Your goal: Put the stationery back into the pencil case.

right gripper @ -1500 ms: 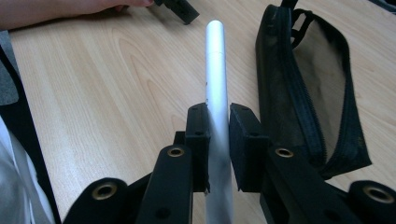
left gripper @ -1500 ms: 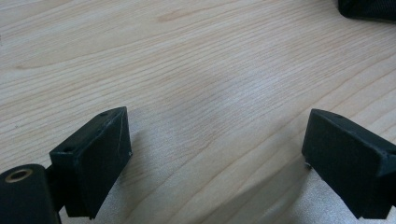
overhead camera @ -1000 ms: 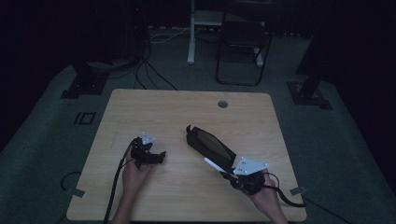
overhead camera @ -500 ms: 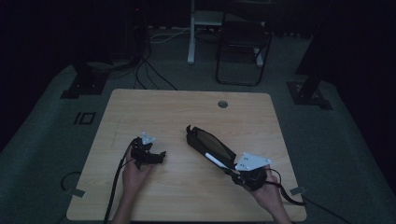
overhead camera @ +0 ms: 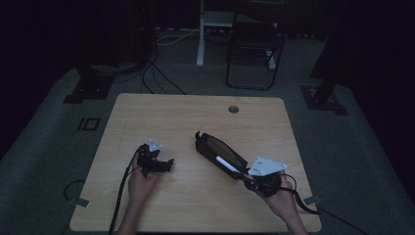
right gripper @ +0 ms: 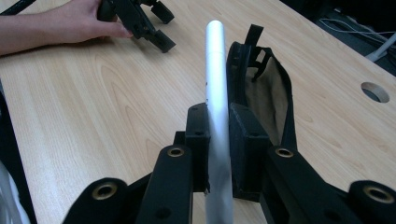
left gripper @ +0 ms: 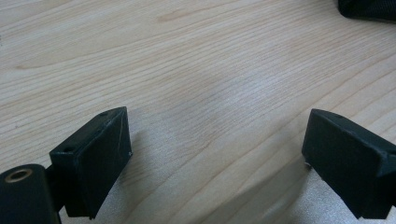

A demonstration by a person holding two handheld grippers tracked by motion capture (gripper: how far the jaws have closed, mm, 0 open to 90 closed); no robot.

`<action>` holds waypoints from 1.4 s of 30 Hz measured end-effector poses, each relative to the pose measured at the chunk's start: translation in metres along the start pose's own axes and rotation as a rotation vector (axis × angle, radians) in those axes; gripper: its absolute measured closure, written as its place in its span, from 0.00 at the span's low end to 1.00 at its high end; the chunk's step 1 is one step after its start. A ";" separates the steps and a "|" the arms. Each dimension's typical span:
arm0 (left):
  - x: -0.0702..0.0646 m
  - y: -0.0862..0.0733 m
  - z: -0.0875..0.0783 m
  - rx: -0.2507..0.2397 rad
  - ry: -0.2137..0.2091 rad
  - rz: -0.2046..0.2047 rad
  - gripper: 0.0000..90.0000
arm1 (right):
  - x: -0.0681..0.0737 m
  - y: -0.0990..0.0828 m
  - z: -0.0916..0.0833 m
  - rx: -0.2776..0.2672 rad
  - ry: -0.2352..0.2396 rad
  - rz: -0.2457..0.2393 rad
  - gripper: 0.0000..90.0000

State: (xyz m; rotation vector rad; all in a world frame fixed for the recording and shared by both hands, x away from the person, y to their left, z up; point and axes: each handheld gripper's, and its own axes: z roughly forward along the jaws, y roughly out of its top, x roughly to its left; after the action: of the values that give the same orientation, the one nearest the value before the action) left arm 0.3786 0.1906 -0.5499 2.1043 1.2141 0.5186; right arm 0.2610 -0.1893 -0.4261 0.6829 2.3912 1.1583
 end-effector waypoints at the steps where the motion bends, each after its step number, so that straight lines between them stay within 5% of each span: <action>1: 0.000 0.000 0.000 0.000 0.000 0.000 0.09 | -0.001 0.001 0.000 -0.001 -0.001 -0.004 0.88; 42: 0.000 0.000 0.000 0.000 -0.001 0.000 0.09 | -0.017 0.028 -0.012 -0.037 -0.037 -0.021 0.88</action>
State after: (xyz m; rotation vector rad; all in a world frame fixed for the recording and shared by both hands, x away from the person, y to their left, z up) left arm 0.3786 0.1906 -0.5499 2.1045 1.2140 0.5179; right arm 0.2751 -0.1914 -0.3938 0.6602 2.3351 1.1678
